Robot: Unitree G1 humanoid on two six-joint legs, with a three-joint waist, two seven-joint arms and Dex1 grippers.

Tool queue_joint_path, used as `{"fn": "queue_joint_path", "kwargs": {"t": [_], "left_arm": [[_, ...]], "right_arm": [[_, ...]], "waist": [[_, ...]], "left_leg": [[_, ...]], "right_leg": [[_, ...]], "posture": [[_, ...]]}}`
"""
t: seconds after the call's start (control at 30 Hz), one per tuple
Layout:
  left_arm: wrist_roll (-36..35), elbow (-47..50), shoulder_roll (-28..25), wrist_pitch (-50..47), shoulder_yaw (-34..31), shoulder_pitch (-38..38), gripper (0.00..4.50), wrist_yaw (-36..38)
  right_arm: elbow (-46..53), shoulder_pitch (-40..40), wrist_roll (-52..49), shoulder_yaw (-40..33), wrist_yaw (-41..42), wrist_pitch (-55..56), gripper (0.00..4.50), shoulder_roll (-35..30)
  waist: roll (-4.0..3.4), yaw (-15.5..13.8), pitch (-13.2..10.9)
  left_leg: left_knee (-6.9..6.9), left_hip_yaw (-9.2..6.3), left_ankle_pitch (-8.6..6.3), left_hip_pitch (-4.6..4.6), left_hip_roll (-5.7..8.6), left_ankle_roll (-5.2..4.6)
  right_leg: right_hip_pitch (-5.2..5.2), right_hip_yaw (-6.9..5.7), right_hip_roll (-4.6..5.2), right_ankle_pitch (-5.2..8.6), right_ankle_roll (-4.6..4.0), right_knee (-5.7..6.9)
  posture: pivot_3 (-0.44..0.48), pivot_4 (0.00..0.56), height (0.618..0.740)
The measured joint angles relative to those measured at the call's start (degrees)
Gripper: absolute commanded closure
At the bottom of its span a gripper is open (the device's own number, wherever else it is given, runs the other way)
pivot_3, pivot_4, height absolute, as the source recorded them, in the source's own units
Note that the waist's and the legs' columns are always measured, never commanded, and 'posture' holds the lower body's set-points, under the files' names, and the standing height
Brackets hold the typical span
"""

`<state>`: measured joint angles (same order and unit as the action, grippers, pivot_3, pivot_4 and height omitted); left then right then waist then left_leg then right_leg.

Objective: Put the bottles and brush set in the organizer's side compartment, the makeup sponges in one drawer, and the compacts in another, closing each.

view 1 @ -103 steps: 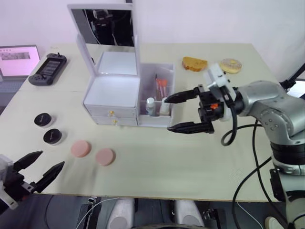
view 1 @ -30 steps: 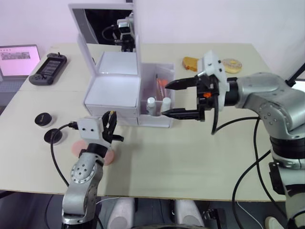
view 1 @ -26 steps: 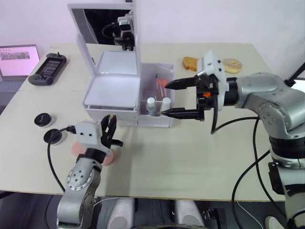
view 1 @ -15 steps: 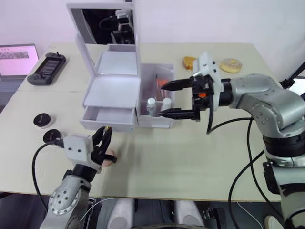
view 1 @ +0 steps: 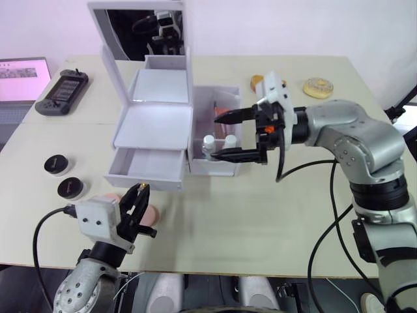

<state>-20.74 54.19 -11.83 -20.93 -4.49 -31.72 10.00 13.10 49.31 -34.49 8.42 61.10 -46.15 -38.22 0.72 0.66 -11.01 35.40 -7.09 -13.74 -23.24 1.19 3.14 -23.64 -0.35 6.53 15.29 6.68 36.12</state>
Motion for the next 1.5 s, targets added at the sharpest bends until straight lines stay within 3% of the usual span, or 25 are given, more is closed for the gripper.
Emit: {"fn": "queue_joint_path", "kwargs": {"t": [0.57, 0.83, 0.87, 1.07, 1.2, 1.33, 1.5], "left_arm": [[-4.03, 2.12, -1.54, -1.63, -0.31, -2.19, 4.14, -0.43], [-10.71, 3.26, -2.11, 0.66, -1.98, -7.39, 0.24, 4.25], [-12.16, 3.28, -2.76, 1.70, -3.05, -9.19, 0.04, 6.13], [-23.85, -0.68, -7.37, 8.15, -16.11, -19.98, 0.04, 20.52], [-29.88, -9.30, -11.78, 9.91, -26.95, -18.79, 0.04, 26.55], [-28.90, -18.96, -18.60, 10.10, -33.30, -14.91, 0.04, 31.25], [-27.20, -33.21, -28.32, 7.60, -38.64, -11.07, 0.04, 38.77]], "right_arm": [[-0.94, 0.06, 0.20, 0.00, 0.23, 0.31, 0.00, 0.13], [-1.14, 0.59, 0.54, 0.00, 1.25, 0.35, 0.00, 0.72], [-1.16, 0.59, 0.53, -0.02, 1.54, 0.36, 0.00, 0.54], [-2.40, 0.39, 0.38, -1.95, 4.32, 1.58, 0.00, -1.51], [-3.71, -0.01, 0.39, -3.52, 5.84, 3.08, 0.00, -2.96], [-4.19, -3.03, -0.25, -6.50, 8.21, 5.30, 0.00, -5.44], [-7.16, -12.89, -0.35, -13.03, 13.09, 10.12, 0.00, -12.50]], "waist": [[0.00, 0.02, 0.00], [-0.01, 0.05, 0.00], [-0.01, 0.08, 0.01], [-0.04, 0.08, -0.02], [-0.04, 0.04, -0.01], [-0.02, -0.06, 0.00], [0.00, 0.07, 0.00]], "left_leg": [[0.10, 0.01, 0.00, -0.01, 0.00, 0.00], [0.32, 0.02, 0.00, -0.01, -0.01, 0.00], [0.37, 0.02, 0.00, -0.01, -0.01, 0.00], [0.64, 0.16, -0.02, -0.07, -0.03, -0.01], [0.66, 0.16, -0.02, -0.06, -0.05, 0.00], [0.64, 0.18, -0.01, -0.08, -0.04, -0.01], [0.69, 0.29, -0.02, -0.04, -0.04, -0.01]], "right_leg": [[0.03, 0.00, 0.00, -0.02, 0.02, 0.03], [0.07, 0.00, 0.00, -0.03, -0.14, 0.09], [0.08, 0.00, 0.00, -0.05, -0.18, 0.09], [0.09, 0.00, 0.03, -0.19, -0.32, 0.07], [0.10, 0.00, 0.03, -0.21, -0.33, 0.08], [0.12, 0.00, 0.02, -0.23, -0.31, 0.05], [0.19, 0.01, 0.05, -0.28, -0.26, 0.02]], "posture": [[0.000, 0.150, 0.740], [0.000, 0.150, 0.740], [0.000, 0.150, 0.740], [0.000, 0.150, 0.740], [0.000, 0.150, 0.740], [0.000, 0.150, 0.740], [0.000, 0.150, 0.740]]}}
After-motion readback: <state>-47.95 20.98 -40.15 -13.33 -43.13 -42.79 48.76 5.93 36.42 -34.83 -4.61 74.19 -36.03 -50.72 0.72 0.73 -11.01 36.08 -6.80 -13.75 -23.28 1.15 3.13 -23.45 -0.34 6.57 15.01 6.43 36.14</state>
